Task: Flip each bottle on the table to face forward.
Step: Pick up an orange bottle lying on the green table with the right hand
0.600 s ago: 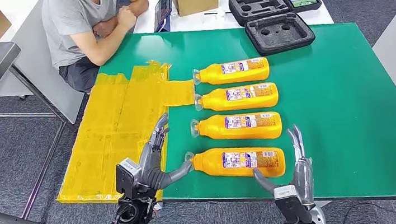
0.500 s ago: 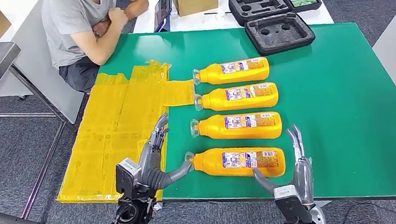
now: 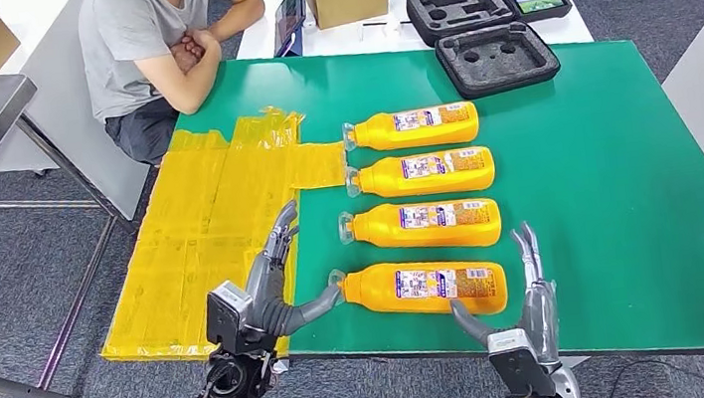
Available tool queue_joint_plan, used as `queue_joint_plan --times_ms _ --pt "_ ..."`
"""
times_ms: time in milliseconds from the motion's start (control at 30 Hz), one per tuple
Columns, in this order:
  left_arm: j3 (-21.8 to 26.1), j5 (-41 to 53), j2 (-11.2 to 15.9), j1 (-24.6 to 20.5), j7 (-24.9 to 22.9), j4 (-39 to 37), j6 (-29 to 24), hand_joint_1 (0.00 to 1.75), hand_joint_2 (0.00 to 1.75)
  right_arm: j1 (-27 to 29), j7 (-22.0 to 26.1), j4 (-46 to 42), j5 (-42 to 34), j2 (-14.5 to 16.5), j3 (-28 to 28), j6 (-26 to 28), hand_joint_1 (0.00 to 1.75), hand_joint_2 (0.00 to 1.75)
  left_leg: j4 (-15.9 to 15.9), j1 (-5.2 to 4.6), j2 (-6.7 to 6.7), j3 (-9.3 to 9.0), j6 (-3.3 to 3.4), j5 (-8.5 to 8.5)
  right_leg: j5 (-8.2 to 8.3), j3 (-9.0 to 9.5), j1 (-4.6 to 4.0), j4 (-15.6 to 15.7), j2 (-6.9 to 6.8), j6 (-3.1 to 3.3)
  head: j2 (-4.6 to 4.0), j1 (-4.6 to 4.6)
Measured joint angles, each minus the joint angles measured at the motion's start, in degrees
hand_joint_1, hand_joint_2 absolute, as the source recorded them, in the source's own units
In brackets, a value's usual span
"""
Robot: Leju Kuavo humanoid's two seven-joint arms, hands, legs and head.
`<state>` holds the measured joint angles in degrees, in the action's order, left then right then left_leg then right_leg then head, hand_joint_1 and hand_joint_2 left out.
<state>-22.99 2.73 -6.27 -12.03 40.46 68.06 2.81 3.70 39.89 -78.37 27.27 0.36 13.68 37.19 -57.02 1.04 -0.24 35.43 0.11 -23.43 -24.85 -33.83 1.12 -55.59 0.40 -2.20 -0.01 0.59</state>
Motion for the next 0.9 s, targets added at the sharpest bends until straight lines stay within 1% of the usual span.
queue_joint_plan --times_ms 167,667,767,900 --pt "0.0 0.9 0.02 -0.05 0.0 -0.02 -1.43 0.0 1.75 0.01 0.0 0.0 -0.25 -0.01 0.0 0.81 0.0 1.75 0.0 0.0 0.0 0.0 0.0 0.0 0.0 0.0 0.0 0.0 0.0 0.0 0.01 0.0" --pt "0.0 0.59 0.17 -0.44 -0.01 -0.48 -2.6 0.0 1.75 0.16 0.0 0.1 -1.22 -0.08 0.0 0.56 0.0 1.75 0.0 0.0 0.0 0.0 0.0 0.0 0.0 0.0 0.0 0.0 0.0 0.0 0.01 0.0" --pt "0.0 0.29 0.22 -0.41 -0.01 -0.61 -2.66 0.0 1.75 0.09 -0.73 0.66 -0.32 -0.06 -0.19 -0.97 0.0 1.75 0.0 0.0 0.0 0.0 0.0 0.0 0.0 0.0 0.0 0.0 0.0 0.0 0.0 0.01" --pt "0.0 0.15 0.25 -0.09 0.0 -0.6 -2.77 0.0 1.75 -0.65 -4.0 2.21 4.19 0.03 -1.47 -5.49 0.0 1.75 0.0 0.0 0.0 0.01 0.0 0.0 0.0 0.0 0.0 0.0 0.0 0.0 0.01 0.01"
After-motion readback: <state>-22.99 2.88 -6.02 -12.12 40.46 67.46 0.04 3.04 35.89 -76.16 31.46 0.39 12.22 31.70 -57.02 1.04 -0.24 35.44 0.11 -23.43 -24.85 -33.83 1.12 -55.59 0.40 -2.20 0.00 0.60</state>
